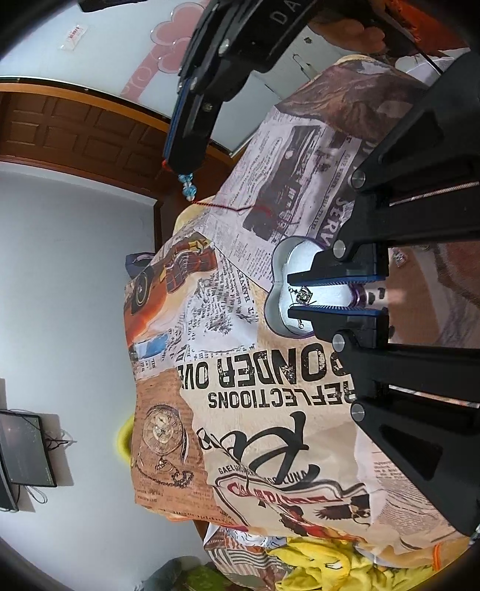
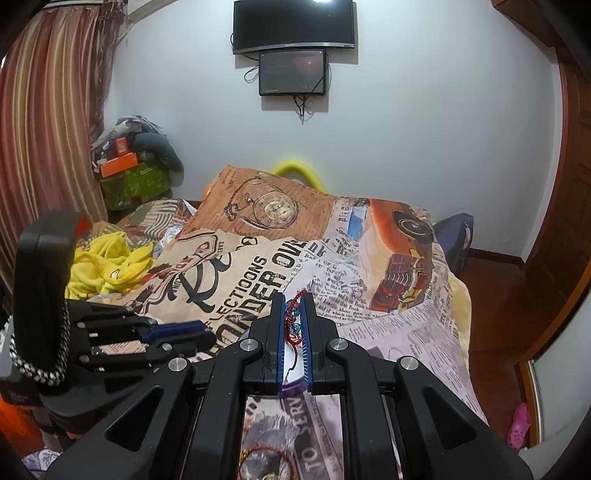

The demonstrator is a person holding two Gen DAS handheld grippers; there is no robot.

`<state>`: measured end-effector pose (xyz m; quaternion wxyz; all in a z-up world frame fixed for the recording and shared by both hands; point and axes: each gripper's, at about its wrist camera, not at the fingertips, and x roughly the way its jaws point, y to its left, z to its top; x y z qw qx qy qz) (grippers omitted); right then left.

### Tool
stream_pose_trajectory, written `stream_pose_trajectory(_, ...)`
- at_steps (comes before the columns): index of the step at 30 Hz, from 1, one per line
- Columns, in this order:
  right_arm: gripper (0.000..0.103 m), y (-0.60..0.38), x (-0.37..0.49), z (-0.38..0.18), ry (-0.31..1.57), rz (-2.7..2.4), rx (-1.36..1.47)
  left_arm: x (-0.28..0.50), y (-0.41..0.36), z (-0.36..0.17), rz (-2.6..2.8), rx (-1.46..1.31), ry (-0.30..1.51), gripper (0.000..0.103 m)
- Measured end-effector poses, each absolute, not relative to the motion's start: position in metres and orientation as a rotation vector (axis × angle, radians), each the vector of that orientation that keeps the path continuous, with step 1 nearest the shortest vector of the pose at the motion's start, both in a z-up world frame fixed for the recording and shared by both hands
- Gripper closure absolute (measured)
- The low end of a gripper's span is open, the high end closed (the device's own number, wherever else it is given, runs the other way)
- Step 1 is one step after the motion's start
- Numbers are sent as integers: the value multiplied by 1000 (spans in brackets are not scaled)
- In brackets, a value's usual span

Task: Organize jewelry
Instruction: 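Carry both items into the heart tin and open both tools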

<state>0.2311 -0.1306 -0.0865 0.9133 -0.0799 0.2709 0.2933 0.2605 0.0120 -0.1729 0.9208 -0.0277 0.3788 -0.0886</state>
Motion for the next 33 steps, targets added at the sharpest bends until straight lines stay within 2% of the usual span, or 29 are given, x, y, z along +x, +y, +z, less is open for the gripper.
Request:
stream_pose_trajectory(9, 96, -119, 247, -101, 597, 637, -158, 282, 11, -191, -187, -58, 818, 94)
stream_pose_trajectory(22, 96, -111, 279, -162, 822, 672, -147, 296, 6, -216, -251, -72, 895, 94)
stream_pose_trajectory(33, 96, -111, 284, -180, 902, 693, -161, 300, 8, -222, -249, -81, 912, 94)
